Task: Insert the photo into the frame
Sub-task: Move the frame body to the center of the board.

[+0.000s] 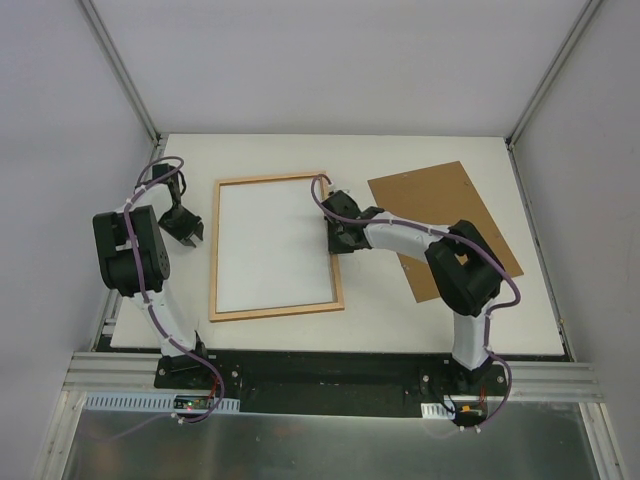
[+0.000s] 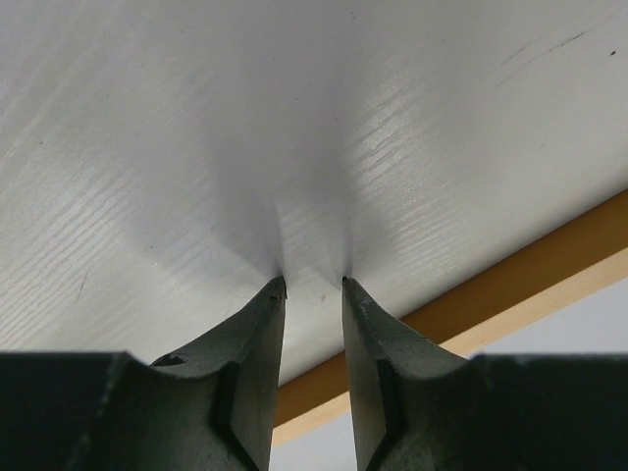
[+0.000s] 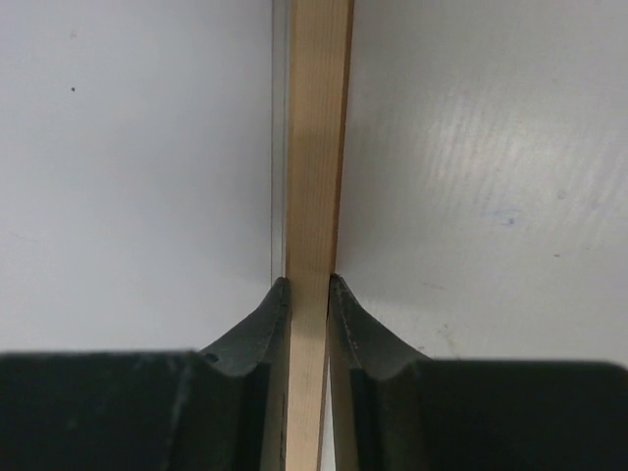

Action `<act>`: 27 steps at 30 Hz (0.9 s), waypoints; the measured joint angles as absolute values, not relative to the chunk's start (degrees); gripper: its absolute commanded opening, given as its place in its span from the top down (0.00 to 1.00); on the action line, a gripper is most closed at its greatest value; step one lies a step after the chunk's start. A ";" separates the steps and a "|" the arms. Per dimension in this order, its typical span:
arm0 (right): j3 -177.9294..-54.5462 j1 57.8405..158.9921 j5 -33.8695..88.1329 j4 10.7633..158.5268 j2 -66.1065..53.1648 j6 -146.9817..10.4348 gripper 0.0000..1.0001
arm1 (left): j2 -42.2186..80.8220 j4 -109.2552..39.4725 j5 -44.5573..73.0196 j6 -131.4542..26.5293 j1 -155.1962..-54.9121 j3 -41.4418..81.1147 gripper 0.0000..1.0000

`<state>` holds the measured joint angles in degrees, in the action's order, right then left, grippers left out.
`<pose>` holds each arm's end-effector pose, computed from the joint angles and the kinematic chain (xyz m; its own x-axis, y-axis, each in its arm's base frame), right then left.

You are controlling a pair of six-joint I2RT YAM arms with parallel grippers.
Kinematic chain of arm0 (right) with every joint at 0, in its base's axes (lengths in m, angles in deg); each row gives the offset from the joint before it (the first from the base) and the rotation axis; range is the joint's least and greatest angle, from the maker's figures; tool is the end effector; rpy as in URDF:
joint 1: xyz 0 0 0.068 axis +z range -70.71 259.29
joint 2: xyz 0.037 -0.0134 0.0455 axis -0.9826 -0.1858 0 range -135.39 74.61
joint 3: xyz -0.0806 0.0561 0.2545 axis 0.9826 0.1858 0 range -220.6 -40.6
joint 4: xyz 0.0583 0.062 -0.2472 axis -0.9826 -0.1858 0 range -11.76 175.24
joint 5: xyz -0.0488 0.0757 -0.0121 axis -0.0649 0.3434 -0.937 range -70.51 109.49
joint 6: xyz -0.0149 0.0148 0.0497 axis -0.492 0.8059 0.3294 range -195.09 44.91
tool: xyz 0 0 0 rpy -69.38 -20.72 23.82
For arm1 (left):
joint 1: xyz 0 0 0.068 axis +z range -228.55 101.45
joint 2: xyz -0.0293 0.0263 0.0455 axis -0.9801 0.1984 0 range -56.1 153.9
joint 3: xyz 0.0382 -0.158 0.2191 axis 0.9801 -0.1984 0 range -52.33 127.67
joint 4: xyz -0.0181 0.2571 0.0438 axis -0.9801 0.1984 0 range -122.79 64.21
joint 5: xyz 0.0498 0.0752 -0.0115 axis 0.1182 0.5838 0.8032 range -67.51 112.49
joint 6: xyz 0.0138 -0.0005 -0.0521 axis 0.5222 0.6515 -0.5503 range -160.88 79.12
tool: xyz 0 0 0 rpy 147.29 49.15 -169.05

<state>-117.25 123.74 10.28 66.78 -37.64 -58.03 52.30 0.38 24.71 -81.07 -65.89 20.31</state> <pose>0.3025 0.2887 0.1756 -0.7357 -0.3160 -0.5991 -0.4271 0.9029 0.0482 0.3671 0.0839 0.1674 -0.5454 -0.7834 -0.2980 -0.7652 0.6105 -0.2045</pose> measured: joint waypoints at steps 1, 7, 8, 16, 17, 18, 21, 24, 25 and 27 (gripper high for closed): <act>-116.04 123.25 10.30 67.68 -36.96 -58.27 1.00 | 52.10 0.42 24.58 -81.07 -65.89 20.09 0.70; -113.51 122.03 7.20 64.99 -34.27 -60.30 0.99 | 51.64 0.58 24.08 -81.04 -66.04 19.57 0.69; -114.29 122.99 6.32 64.14 -34.75 -60.43 0.99 | 51.64 0.56 24.03 -81.04 -66.17 19.54 0.69; -103.72 117.05 11.39 71.66 -28.11 -58.68 0.99 | 51.40 0.42 24.08 -81.02 -67.42 19.11 0.69; -104.09 115.71 10.30 70.26 -28.00 -58.97 0.99 | 51.40 0.45 24.16 -81.02 -68.12 19.11 0.68; -105.07 115.78 9.47 69.16 -28.57 -59.19 0.99 | 51.40 0.45 24.23 -81.04 -68.82 19.11 0.69; -110.36 119.84 7.04 66.87 -32.28 -59.43 0.99 | 51.40 0.42 24.36 -81.20 -71.55 19.06 0.69; -109.05 122.34 8.03 70.56 -32.30 -58.20 0.99 | 51.14 -0.12 24.45 -81.22 -72.99 18.49 0.69; -107.63 121.68 9.43 72.16 -31.49 -57.83 0.99 | 50.92 -0.47 24.43 -81.26 -73.21 18.14 0.69; -105.57 119.67 11.22 73.49 -30.12 -57.57 0.99 | 50.70 -0.78 24.40 -81.50 -73.39 17.86 0.69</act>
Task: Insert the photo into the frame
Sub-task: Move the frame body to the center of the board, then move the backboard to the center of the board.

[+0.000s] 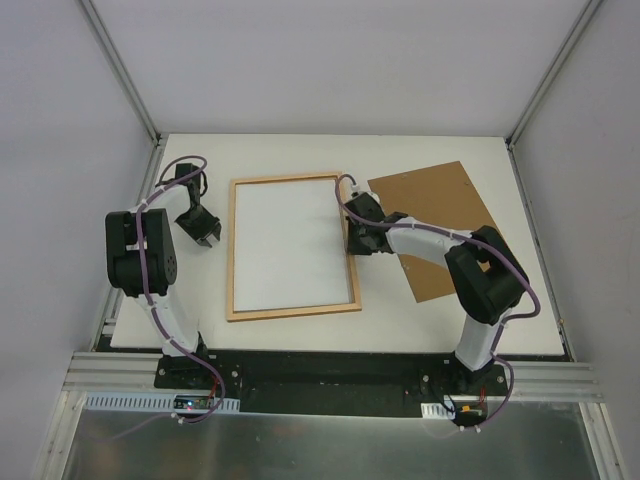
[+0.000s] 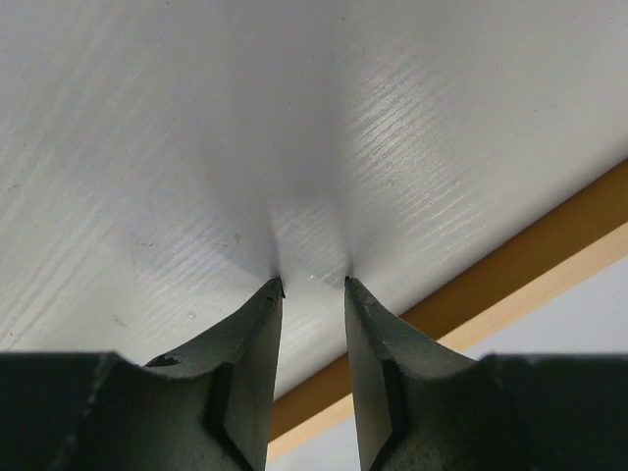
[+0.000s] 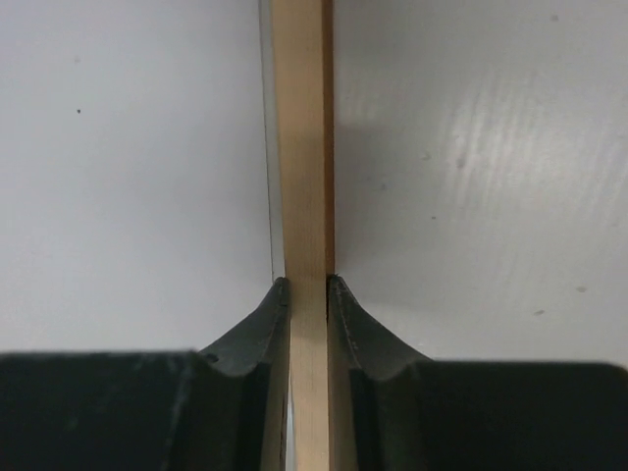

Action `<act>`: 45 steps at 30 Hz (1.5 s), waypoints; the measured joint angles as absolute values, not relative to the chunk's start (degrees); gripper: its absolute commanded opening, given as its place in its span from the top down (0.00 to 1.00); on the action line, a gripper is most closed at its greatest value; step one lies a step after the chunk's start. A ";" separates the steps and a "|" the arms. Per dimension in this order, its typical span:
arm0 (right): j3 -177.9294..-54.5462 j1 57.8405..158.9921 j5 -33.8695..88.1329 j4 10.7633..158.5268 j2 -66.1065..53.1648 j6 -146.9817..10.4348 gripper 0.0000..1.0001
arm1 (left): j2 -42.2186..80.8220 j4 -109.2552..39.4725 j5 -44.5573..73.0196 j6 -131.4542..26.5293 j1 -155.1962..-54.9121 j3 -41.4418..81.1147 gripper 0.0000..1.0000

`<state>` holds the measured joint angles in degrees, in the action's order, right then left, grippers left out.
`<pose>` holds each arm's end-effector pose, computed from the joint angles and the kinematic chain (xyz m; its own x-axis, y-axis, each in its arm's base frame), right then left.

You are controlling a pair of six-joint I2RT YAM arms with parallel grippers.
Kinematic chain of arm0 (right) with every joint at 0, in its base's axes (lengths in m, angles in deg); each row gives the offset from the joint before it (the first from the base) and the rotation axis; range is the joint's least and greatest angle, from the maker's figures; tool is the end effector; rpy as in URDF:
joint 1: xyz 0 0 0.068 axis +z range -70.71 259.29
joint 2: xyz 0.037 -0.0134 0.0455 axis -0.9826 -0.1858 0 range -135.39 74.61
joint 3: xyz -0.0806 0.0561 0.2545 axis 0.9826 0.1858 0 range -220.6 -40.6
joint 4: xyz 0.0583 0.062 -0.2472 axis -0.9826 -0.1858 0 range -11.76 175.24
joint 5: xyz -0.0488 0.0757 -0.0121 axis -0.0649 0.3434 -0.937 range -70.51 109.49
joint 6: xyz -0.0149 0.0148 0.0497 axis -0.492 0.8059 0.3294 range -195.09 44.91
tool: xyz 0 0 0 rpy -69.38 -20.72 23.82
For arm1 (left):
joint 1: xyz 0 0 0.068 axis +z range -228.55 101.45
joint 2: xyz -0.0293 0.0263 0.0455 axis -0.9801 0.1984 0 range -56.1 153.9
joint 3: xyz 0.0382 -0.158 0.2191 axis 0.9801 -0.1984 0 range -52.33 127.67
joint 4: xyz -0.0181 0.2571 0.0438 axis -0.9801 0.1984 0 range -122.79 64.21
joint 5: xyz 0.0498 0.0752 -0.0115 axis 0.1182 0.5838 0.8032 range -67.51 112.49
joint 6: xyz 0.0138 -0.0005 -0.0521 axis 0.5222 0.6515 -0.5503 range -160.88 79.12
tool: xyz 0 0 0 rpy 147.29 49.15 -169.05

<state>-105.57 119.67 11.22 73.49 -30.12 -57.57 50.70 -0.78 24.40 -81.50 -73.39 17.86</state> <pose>0.2941 0.2434 0.1727 -0.7411 -0.2392 -0.6274 -0.3668 0.9269 0.0799 0.3670 0.0344 0.1664 -0.6375 -0.7109 -0.2969 -0.6811 0.7002 -0.2139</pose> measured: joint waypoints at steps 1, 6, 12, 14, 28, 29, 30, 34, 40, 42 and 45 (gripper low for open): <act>-105.03 118.56 11.79 73.49 -29.61 -57.64 0.99 | 50.70 -0.80 24.36 -81.74 -73.56 17.86 0.69; -105.29 117.72 12.66 72.57 -29.46 -58.07 0.98 | 50.70 -1.02 24.58 -82.51 -75.88 17.86 0.69; -106.45 119.52 11.70 71.04 -30.03 -58.03 0.92 | 50.70 -1.17 24.47 -83.08 -76.95 17.86 0.69; -106.51 119.52 11.74 70.96 -30.03 -57.79 0.91 | 50.70 -1.17 24.51 -83.10 -77.06 17.86 0.69; -106.27 120.11 13.88 69.14 -29.00 -56.28 0.47 | 50.42 -0.43 24.45 -81.55 -76.18 19.83 0.58; -106.08 120.11 14.17 68.60 -28.15 -56.32 0.43 | 50.13 -0.34 24.45 -81.37 -76.05 19.98 0.56; -105.99 120.11 14.32 67.83 -26.95 -56.46 0.38 | 49.52 -0.23 24.45 -81.09 -75.86 20.16 0.54; -105.94 119.58 14.04 65.45 -20.11 -57.50 0.27 | 45.63 0.60 24.45 -80.19 -75.81 20.92 0.48; -101.25 106.10 13.58 63.15 -4.41 -59.30 0.21 | 36.84 0.49 22.98 -80.08 -79.83 21.16 0.43; -100.17 97.64 12.59 61.91 -1.38 -60.11 0.21 | 34.83 -0.30 21.83 -81.00 -85.41 21.14 0.42; -99.67 86.97 11.17 60.38 -0.30 -61.35 0.18 | 34.26 -2.77 19.57 -82.86 -96.25 21.38 0.42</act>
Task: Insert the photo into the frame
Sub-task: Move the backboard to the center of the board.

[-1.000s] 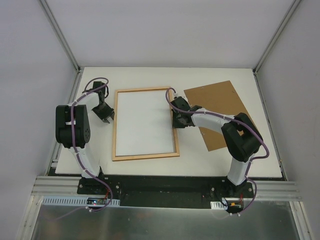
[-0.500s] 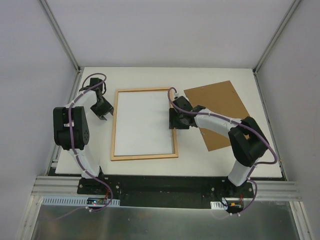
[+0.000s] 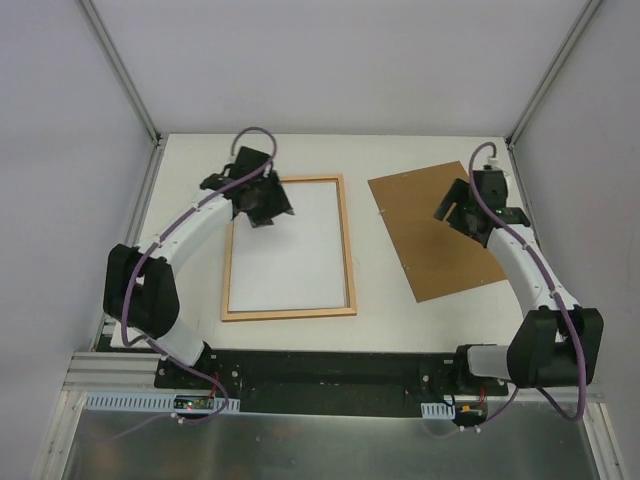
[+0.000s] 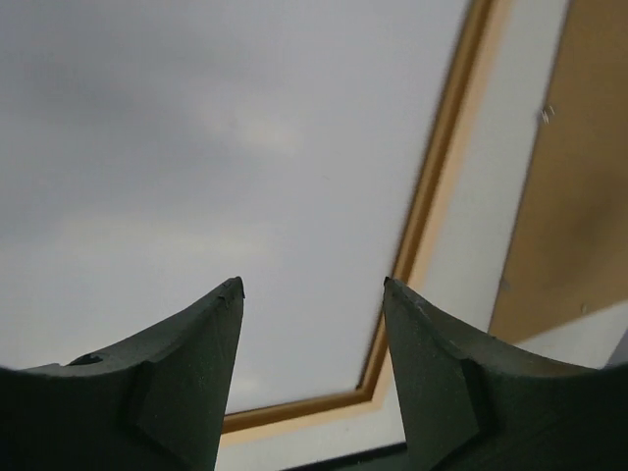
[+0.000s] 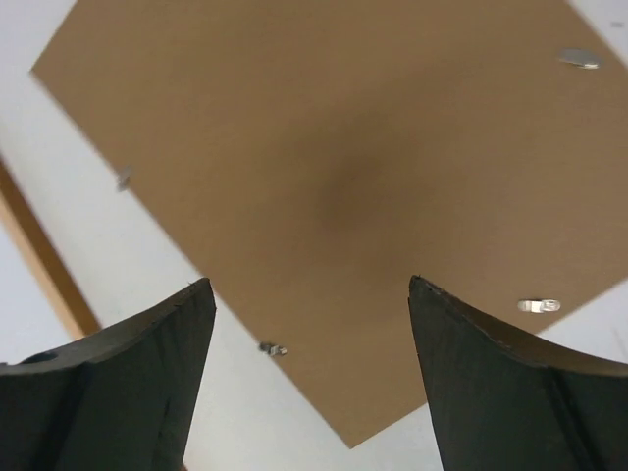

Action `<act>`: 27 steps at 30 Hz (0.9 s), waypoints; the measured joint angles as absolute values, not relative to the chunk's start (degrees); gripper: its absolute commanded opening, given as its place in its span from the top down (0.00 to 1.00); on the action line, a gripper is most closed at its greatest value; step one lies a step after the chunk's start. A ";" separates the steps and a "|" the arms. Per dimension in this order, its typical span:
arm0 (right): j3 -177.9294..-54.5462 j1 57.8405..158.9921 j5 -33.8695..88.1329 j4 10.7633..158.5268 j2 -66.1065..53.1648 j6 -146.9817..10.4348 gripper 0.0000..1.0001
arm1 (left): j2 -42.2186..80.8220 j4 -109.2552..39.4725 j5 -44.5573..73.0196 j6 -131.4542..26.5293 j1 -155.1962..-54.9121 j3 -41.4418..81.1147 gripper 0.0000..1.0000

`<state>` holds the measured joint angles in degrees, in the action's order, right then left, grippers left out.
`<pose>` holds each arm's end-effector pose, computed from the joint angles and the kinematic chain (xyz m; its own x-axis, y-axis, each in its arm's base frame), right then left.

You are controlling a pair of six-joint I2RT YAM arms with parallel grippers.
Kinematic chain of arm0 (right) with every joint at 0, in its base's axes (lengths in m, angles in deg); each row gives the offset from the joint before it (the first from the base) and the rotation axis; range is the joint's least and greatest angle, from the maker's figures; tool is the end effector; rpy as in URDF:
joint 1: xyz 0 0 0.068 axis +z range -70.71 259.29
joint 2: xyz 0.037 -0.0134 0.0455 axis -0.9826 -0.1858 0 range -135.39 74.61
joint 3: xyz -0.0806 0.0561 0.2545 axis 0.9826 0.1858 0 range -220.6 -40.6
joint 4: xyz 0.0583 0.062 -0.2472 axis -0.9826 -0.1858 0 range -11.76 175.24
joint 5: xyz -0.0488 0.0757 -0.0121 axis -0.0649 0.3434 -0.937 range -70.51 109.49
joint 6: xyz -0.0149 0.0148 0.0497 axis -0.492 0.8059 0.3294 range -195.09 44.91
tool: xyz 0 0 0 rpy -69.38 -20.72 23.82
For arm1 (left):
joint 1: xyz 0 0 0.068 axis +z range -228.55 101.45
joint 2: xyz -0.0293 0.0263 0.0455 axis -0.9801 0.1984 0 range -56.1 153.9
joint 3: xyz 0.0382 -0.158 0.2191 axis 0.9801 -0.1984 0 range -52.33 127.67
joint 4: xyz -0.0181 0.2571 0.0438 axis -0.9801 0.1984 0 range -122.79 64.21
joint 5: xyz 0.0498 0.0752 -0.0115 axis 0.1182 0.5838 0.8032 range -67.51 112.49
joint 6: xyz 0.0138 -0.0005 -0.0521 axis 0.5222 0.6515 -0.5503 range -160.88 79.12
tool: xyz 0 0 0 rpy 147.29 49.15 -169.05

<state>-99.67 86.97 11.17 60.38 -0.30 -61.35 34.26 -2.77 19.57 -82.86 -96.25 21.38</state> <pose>0.2842 0.0331 0.2880 -0.6334 0.1517 -0.7588 0.1307 0.9875 0.0883 0.3316 -0.1077 0.2852 -0.7405 -0.4649 -0.4854 -0.2130 0.8473 -0.4866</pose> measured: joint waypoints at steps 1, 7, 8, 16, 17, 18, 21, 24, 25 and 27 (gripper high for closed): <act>-99.56 83.96 11.00 60.05 -0.37 -61.77 0.18 | 34.85 -3.69 18.48 -83.62 -100.18 21.71 0.42; -99.67 73.44 11.28 59.24 -2.75 -63.25 0.13 | 46.24 -9.39 10.92 -86.86 -114.43 29.95 0.41; -100.02 72.92 11.39 59.18 -3.71 -63.41 0.13 | 49.24 -10.55 9.56 -87.14 -115.35 32.00 0.41; -107.43 67.80 12.99 60.53 -17.07 -64.98 0.08 | 63.79 -14.88 2.50 -88.04 -117.58 39.08 0.41; -108.13 67.39 13.03 60.77 -18.34 -65.04 0.08 | 64.64 -14.88 1.76 -88.04 -117.73 39.74 0.41; -109.03 66.89 13.18 61.06 -19.95 -65.07 0.07 | 65.39 -14.90 1.28 -88.04 -117.93 40.55 0.41; -111.61 65.40 13.99 61.93 -24.63 -65.00 0.06 | 68.38 -15.66 -0.91 -88.04 -118.69 44.74 0.41; -114.08 63.65 14.58 62.32 -28.92 -64.87 0.06 | 70.24 -16.58 -2.52 -88.04 -119.48 47.28 0.41; -114.62 63.17 14.65 62.43 -29.92 -64.87 0.06 | 70.65 -16.71 -2.87 -88.04 -119.53 47.72 0.41; -115.89 61.84 14.76 62.48 -32.08 -64.89 0.05 | 71.57 -17.15 -3.62 -88.02 -119.90 48.44 0.41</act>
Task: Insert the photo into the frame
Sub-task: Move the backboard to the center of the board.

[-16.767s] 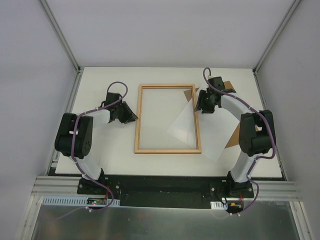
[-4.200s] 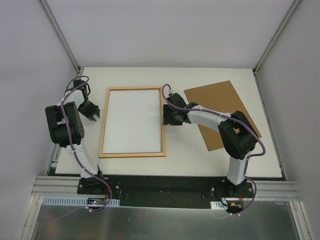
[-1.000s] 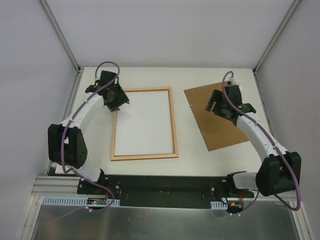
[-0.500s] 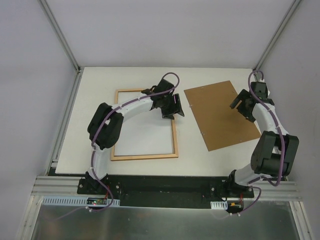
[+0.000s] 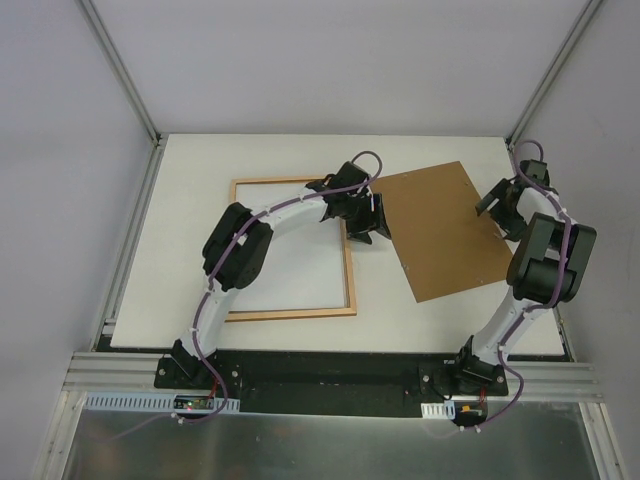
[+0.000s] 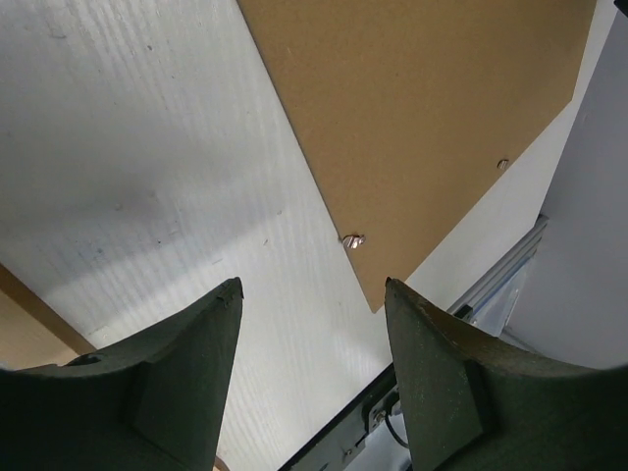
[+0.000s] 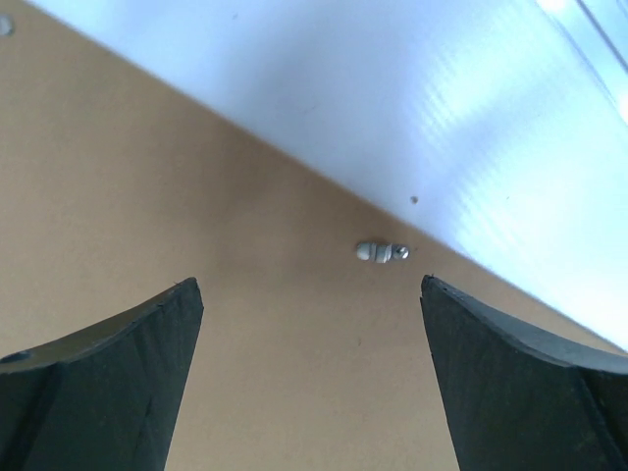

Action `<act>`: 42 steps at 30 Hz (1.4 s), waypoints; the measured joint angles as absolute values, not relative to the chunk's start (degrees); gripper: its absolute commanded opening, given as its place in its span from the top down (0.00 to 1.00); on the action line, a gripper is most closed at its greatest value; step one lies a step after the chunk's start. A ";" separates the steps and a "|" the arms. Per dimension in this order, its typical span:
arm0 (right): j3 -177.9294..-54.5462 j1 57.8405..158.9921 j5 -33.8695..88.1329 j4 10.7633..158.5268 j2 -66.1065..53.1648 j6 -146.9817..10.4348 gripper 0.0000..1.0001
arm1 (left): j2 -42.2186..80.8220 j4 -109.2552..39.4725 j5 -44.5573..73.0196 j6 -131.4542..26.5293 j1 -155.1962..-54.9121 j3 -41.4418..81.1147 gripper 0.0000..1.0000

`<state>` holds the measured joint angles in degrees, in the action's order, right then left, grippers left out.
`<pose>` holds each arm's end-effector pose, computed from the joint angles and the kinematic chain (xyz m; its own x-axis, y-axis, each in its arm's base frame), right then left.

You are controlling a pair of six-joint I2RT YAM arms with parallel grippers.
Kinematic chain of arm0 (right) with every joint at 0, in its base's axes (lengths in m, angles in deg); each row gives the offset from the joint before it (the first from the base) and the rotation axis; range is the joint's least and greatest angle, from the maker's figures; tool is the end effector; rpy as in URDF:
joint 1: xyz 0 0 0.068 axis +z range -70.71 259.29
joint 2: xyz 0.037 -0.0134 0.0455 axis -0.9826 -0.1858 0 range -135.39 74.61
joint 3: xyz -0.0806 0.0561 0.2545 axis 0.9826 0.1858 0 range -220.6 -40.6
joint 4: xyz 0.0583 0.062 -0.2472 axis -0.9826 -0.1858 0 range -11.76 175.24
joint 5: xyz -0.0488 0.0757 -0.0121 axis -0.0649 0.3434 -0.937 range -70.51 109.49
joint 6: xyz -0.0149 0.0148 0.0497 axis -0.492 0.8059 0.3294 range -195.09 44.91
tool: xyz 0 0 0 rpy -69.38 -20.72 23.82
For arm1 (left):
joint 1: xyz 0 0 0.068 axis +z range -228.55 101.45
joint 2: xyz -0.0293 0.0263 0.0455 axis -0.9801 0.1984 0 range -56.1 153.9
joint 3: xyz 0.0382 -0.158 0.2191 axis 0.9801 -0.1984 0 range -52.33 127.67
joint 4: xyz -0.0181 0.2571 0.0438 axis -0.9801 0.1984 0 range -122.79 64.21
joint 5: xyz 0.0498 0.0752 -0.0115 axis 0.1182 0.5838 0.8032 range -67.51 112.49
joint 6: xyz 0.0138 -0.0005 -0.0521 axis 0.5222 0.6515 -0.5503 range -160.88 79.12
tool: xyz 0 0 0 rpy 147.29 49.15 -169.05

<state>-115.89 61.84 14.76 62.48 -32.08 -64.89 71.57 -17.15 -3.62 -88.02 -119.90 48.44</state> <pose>0.3809 -0.1228 0.2012 -0.7001 0.4050 -0.5881 0.4764 0.8784 0.0378 0.3688 -0.3453 0.1936 -0.9585 -0.0333 -0.2831 0.1971 0.6401 -0.7425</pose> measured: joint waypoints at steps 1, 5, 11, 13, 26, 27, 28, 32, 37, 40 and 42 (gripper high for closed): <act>-116.35 61.36 14.78 62.45 -32.92 -64.91 0.06 | 71.86 -17.17 -3.94 -88.00 -120.05 48.46 0.41; -118.34 60.09 14.85 62.00 -35.47 -65.09 0.05 | 72.75 -17.21 -4.62 -88.02 -120.25 48.48 0.41; -120.79 59.91 15.87 60.64 -38.38 -65.46 0.05 | 74.11 -17.50 -5.74 -88.06 -120.25 48.57 0.41; -121.18 59.94 16.40 59.74 -38.75 -65.83 0.06 | 74.17 -17.50 -5.71 -88.06 -120.22 48.57 0.42; -120.28 60.98 18.89 58.21 -38.07 -67.25 0.06 | 74.17 -17.59 -5.85 -88.30 -120.25 48.05 0.42; -119.23 61.33 18.96 58.41 -37.33 -67.25 0.06 | 74.17 -17.56 -5.82 -88.35 -120.25 47.94 0.42; -118.01 61.75 19.04 58.65 -36.48 -67.25 0.06 | 74.17 -17.63 -5.80 -88.41 -120.25 47.78 0.42; -111.74 63.63 19.76 59.94 -31.91 -67.21 0.06 | 74.15 -17.59 -5.80 -88.74 -120.25 47.08 0.42; -104.68 66.32 20.22 61.49 -26.49 -66.99 0.06 | 73.96 -17.65 -5.52 -89.39 -120.25 46.49 0.42; -101.55 67.72 20.24 61.91 -23.89 -67.01 0.06 | 73.58 -17.70 -5.45 -89.53 -120.25 45.64 0.42; -100.42 68.46 20.11 61.80 -22.84 -67.03 0.06 | 73.21 -17.65 -5.36 -89.55 -120.25 44.81 0.42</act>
